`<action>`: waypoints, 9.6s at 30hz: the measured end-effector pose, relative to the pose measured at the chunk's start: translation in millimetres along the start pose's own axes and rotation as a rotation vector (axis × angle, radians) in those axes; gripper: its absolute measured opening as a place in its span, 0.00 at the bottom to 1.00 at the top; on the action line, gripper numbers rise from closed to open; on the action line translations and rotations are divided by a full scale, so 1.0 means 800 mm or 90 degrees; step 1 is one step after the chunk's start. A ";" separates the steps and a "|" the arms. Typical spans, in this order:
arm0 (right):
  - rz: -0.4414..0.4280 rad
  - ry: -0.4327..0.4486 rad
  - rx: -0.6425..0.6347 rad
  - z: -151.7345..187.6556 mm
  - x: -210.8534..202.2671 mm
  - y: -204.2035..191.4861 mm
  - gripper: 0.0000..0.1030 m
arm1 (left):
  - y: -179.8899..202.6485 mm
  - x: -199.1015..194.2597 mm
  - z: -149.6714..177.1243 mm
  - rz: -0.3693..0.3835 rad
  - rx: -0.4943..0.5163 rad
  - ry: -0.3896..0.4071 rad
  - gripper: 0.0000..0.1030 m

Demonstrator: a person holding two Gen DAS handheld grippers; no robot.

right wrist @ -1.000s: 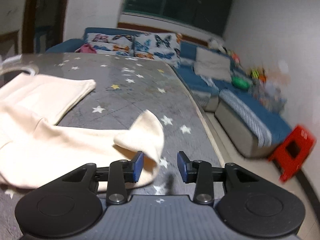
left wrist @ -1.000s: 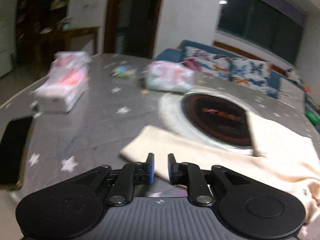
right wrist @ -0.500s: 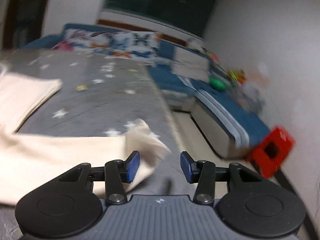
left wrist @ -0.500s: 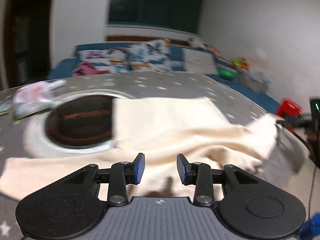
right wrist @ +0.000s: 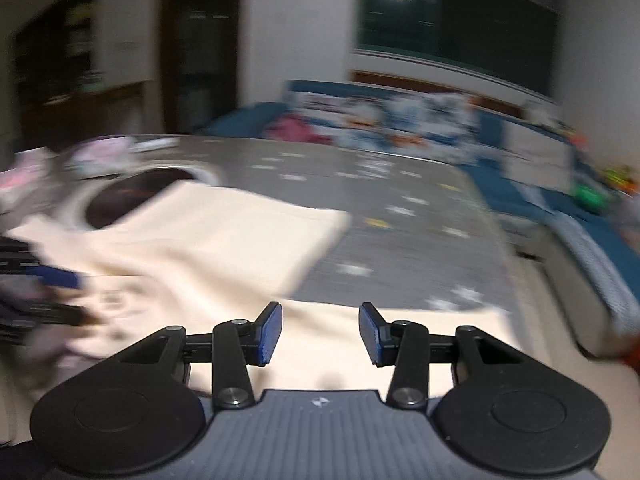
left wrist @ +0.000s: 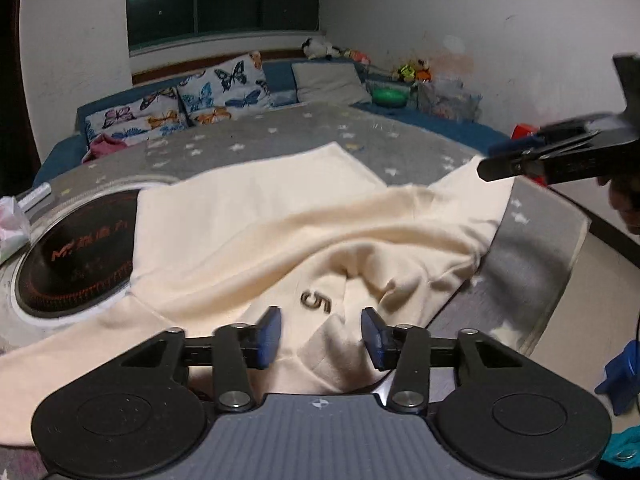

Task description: Fold clothes

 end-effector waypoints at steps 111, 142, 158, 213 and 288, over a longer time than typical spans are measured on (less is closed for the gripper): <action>-0.153 -0.057 -0.185 0.009 0.045 -0.130 0.43 | -0.262 -0.074 0.082 -0.473 -0.333 0.037 0.17; -0.293 -0.042 -0.258 0.022 0.046 -0.220 0.37 | -0.218 -0.091 0.028 -0.393 -0.256 0.084 0.17; -0.226 -0.102 -0.129 0.062 -0.004 -0.134 0.27 | -0.017 -0.028 0.022 -0.024 -0.027 0.061 0.17; -0.027 -0.042 -0.010 0.038 0.052 0.008 0.11 | 0.070 0.049 -0.012 0.138 0.047 0.020 0.05; -0.179 0.064 -0.070 -0.112 -0.001 -0.135 0.07 | -0.021 -0.025 0.026 -0.005 -0.119 0.094 0.36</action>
Point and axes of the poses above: each gripper's, at about its wrist camera, not at the fingertips, and x roughly the way its jaws point, y to its right, z to its underside, the point moved 2 cm from there along x, roughly the way its jaws point
